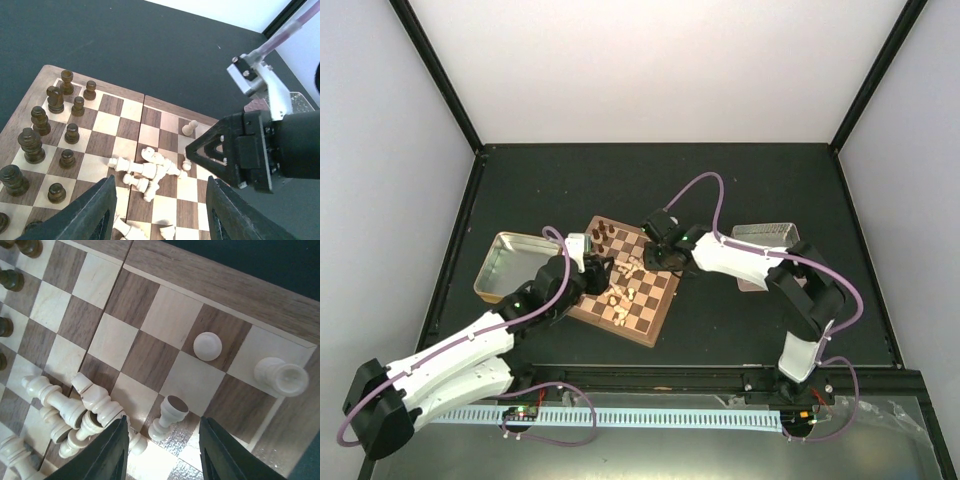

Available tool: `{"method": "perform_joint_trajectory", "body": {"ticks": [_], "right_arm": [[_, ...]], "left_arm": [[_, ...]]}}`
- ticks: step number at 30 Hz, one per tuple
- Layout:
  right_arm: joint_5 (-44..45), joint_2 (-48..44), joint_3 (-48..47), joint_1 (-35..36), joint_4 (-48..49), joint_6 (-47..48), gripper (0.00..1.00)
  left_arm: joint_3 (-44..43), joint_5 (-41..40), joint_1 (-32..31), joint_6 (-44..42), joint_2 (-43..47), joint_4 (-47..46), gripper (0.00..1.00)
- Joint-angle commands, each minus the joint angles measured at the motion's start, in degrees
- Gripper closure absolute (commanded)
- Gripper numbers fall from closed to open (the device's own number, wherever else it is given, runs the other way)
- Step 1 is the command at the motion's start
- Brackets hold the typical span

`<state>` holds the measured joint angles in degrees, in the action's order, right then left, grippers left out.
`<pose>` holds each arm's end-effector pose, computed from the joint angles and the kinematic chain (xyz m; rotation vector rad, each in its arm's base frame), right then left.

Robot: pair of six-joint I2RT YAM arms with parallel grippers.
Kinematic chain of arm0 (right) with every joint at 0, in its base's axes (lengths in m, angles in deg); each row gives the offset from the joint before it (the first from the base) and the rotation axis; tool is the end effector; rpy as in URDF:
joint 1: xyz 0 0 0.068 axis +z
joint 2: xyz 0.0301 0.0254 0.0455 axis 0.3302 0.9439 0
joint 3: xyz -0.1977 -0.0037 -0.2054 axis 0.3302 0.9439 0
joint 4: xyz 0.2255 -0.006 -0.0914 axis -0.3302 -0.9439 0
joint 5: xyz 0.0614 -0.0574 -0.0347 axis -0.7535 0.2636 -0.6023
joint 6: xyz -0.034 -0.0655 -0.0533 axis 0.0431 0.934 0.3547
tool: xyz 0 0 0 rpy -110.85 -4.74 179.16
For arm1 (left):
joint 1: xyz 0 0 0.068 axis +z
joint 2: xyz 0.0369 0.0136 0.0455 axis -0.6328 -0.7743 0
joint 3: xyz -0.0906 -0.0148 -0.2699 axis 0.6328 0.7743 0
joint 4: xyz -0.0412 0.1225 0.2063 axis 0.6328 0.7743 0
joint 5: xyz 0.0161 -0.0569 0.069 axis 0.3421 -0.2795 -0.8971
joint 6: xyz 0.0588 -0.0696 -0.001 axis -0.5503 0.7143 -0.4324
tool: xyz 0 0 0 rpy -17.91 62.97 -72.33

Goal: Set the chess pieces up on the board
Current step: Pick up the chess piece from the chessboard.

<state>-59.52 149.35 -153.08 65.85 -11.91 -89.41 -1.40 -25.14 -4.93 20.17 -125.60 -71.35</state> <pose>0.2587 0.2648 0.1714 -0.0303 2.7061 0.4279 0.1603 -0.1295 0.2258 0.0199 2.0809 -0.6282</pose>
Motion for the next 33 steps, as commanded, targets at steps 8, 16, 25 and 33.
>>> {"method": "perform_joint_trajectory", "body": {"ticks": [8,16,25,33], "right_arm": [[6.8,5.45,-4.76,1.71,-4.92,-1.67,0.69],[8.01,7.42,-6.43,1.78,-5.13,-0.78,0.69],[9.94,10.02,-8.29,1.97,-6.72,1.53,0.72],[10.36,11.06,-8.96,2.47,-7.39,2.69,0.89]], "left_arm": [[0.22,0.17,0.59,1.16,0.7,-3.22,0.49],[0.17,0.91,0.55,1.37,0.38,-3.02,0.49],[0.15,1.02,0.66,1.1,0.49,-3.08,0.49],[0.15,1.44,0.68,1.1,0.39,-3.02,0.49]]}}
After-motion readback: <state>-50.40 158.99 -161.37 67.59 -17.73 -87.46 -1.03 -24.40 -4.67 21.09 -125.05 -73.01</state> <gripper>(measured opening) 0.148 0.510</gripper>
